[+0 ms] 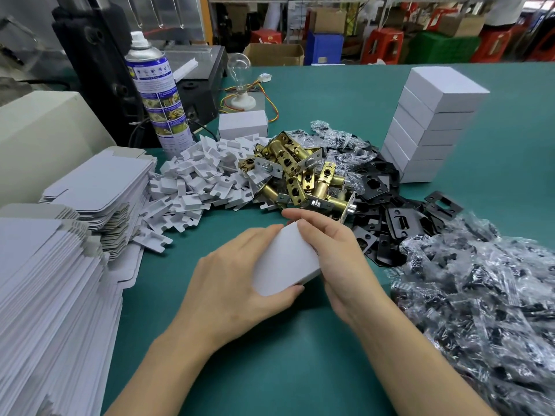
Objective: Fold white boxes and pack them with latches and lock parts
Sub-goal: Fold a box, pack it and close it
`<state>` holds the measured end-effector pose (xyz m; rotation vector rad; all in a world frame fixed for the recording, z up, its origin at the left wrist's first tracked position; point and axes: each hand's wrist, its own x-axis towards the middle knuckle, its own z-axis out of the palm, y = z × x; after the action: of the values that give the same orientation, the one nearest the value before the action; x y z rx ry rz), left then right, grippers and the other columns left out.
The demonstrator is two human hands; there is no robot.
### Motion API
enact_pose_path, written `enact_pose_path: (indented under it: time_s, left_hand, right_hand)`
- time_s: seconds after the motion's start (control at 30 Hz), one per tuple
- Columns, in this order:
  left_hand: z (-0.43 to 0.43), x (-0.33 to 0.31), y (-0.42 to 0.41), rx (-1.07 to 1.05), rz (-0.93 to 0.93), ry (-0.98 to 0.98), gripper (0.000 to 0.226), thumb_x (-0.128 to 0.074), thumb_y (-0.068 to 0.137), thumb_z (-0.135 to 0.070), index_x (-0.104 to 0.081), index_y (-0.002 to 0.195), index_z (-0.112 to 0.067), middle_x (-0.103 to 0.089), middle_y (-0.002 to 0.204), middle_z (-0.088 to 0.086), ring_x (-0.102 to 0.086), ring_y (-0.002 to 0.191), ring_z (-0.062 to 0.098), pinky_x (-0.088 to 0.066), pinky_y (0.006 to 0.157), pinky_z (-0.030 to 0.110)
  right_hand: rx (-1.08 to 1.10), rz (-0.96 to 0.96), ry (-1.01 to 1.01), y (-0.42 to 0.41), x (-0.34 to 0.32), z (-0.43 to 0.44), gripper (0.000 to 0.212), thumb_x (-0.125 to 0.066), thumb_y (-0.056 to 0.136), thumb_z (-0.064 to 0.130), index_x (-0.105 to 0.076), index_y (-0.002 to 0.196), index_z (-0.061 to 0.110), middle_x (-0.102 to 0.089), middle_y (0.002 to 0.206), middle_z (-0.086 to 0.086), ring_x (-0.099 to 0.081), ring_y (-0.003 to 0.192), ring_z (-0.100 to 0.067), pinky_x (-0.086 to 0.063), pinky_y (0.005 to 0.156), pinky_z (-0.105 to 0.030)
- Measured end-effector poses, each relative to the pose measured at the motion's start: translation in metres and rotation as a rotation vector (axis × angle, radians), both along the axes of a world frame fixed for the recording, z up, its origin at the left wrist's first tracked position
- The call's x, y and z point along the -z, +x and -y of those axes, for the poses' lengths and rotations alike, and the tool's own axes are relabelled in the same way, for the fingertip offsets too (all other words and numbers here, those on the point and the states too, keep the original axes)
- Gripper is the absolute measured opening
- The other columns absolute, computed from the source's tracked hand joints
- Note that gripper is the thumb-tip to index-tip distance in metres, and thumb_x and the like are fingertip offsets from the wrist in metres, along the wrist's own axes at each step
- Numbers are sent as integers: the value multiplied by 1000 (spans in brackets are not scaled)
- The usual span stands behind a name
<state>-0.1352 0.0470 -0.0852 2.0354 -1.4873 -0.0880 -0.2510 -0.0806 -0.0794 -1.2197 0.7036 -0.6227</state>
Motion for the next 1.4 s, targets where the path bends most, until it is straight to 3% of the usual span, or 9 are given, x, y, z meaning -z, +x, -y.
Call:
enact_pose_path:
  time_s: [0.23, 0.4, 0.67, 0.8, 0.9, 1.03, 1.17, 1.27, 1.4]
  left_hand:
    - [0, 1, 2, 8, -20, -1, 77, -66, 71, -72, -41, 141, -51, -56, 137, -28, -59, 116, 1, -56, 90, 40]
    - [0, 1, 6, 21, -72, -6, 80, -68, 70, -73, -43, 144, -54, -55, 138, -31, -56, 119, -3, -52, 97, 34]
    - [0, 6, 13, 28, -172, 3, 82, -71, 67, -75, -54, 143, -48, -58, 130, -37, -55, 118, -10, -47, 97, 20]
    - [0, 6, 13, 40, -189, 8, 73, -70, 68, -74, -43, 135, -62, -54, 128, -43, -55, 117, -9, -46, 93, 15]
    - [0, 6, 13, 33, -157, 21, 75, -68, 68, -75, -40, 136, -63, -56, 127, -39, -57, 115, -6, -51, 94, 25]
    - [1, 5, 12, 34, -153, 27, 74, -67, 69, -73, -45, 138, -56, -62, 125, -31, -61, 112, 0, -54, 93, 38]
    - [0, 6, 13, 54, -158, 42, 75, -67, 70, -72, -46, 140, -56, -63, 125, -30, -63, 112, 2, -54, 93, 39]
    - [-1, 6, 12, 65, -137, 58, 76, -66, 70, -74, -42, 140, -58, -63, 127, -30, -62, 113, 2, -54, 93, 39]
    - [-1, 4, 14, 79, -140, 59, 75, -67, 71, -74, -45, 141, -56, -63, 124, -30, -62, 111, 2, -54, 92, 38]
  right_hand:
    - [-47, -32, -163, 2, 0, -4, 32, -48, 107, 19, -75, 117, 32, -71, 121, 16, -62, 114, 0, -47, 100, -25]
    - [-114, 30, 6, -4, -2, 12, 53, -41, 87, 5, -80, 114, 27, -75, 121, 9, -63, 124, -11, -45, 115, -43]
    - [-209, 14, -10, -5, -1, 16, 51, -39, 97, -2, -71, 127, 24, -74, 124, 10, -66, 112, -7, -49, 87, -23]
    - [-180, 27, -5, -6, -2, 12, 52, -39, 97, -3, -73, 124, 25, -74, 124, 10, -62, 123, -14, -48, 98, -29]
    - [-132, 16, -65, -3, 0, 5, 49, -41, 100, 1, -74, 122, 30, -73, 123, 15, -62, 122, -7, -47, 106, -31]
    - [-174, -80, -315, -2, 2, -2, 34, -43, 111, 27, -61, 138, 36, -66, 130, 25, -54, 122, 13, -39, 104, -16]
    - [-269, -199, -499, -5, -1, 1, 43, -44, 110, 25, -46, 151, 38, -52, 148, 26, -40, 135, 17, -31, 114, -12]
    - [-326, -216, -500, -9, -5, 2, 45, -42, 111, 24, -43, 154, 38, -46, 152, 27, -35, 138, 18, -27, 116, -11]
    - [-330, -100, -299, -9, -9, 3, 43, -43, 110, 21, -52, 146, 42, -56, 142, 29, -46, 135, 7, -31, 121, -31]
